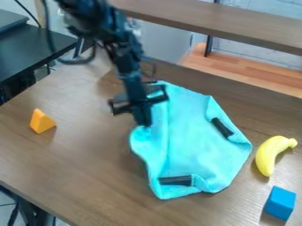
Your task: Unfold from the top right to the bottom left
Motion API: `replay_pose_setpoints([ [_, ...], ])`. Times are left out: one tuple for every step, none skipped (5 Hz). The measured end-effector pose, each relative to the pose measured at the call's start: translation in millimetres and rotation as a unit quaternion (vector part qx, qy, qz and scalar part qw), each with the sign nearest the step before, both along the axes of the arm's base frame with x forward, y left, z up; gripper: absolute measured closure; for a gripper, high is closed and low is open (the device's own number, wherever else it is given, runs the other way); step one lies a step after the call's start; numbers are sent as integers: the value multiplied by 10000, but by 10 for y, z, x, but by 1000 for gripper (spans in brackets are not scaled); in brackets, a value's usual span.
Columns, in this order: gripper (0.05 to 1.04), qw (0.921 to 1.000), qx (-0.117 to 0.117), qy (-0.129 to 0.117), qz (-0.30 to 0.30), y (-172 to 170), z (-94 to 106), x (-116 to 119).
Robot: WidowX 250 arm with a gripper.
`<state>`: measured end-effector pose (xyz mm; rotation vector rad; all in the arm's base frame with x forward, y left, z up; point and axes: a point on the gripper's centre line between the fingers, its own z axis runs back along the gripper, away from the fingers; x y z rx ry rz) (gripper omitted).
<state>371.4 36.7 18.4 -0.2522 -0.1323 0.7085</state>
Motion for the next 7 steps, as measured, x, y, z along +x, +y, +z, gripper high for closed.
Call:
replay_pose_setpoints([
  [1025,9996,-228,-71,-130,246,112,-193],
  [1027,9994,-290,-78,-194,403,102,-310],
  [1027,9993,-352,13,-113,562,71,-429],
  [1027,9998,-164,63,-123,661,33,-482],
  [1027,9997,80,214,33,713,-39,-553],
  [1027,9980,601,-170,0,690,72,-539],
  [1006,9898,1246,-648,-242,627,152,-534],
])
